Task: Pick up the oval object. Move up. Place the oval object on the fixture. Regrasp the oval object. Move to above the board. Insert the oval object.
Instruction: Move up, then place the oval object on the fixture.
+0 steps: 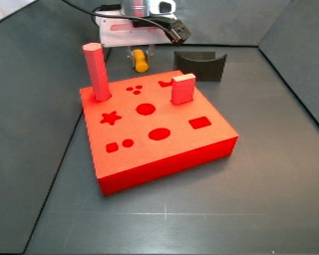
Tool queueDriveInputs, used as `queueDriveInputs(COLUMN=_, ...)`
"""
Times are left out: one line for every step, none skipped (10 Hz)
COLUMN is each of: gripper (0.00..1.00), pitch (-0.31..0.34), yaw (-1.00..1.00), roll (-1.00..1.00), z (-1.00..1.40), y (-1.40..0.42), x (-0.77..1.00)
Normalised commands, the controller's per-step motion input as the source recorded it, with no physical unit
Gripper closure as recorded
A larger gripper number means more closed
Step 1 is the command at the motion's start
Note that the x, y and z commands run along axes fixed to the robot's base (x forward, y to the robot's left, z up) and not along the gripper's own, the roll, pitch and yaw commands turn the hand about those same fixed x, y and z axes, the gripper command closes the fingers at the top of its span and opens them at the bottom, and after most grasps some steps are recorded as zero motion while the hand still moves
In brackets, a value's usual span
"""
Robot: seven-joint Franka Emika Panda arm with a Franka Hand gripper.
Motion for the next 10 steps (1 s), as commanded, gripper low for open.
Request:
queueDriveInputs(gripper=1.00, pitch=0.000, yaw=0.00, roll=0.00, z=0.83, y=0.00, x=0.00)
queueDriveInputs(gripper=1.00, pitch=0.010, yaw=-0.03, roll=-0.01, z=0.81, y=-0.04, x=-0.01)
queueDriveInputs(gripper=1.00, pitch=0.031, yaw=-0.03, roll=0.00, z=0.73, y=-0.03, x=-0.03)
queueDriveInputs(gripper=1.00, pitch=0.043, yaw=-0.03, roll=0.02, z=0.61, y=-0.01, x=-0.03)
queueDriveInputs(gripper=1.00, pitch=0.069, yaw=-0.03, roll=0.05, z=0.45, y=-0.01, x=-0.01)
queueDriveInputs(gripper=1.00, pitch=0.083, yaw=-0.02, roll=0.07, z=0.32, y=0.00, x=-0.01)
queueDriveInputs(gripper=1.00, pitch=0.000, yaw=0.00, roll=0.00, z=1.00, y=0.00, x=0.00)
queueDriveInputs(gripper=1.00, pitch=0.004, yaw=0.00, roll=0.01, z=1.00, y=0.00, x=0.00)
queueDriveInputs(gripper=1.00, pitch=0.025, yaw=-0.01, roll=0.04, z=1.00, y=0.00, x=-0.01)
queueDriveInputs(gripper=1.00, pitch=0.044, yaw=-0.01, roll=0.06, z=1.00, y=0.00, x=-0.01)
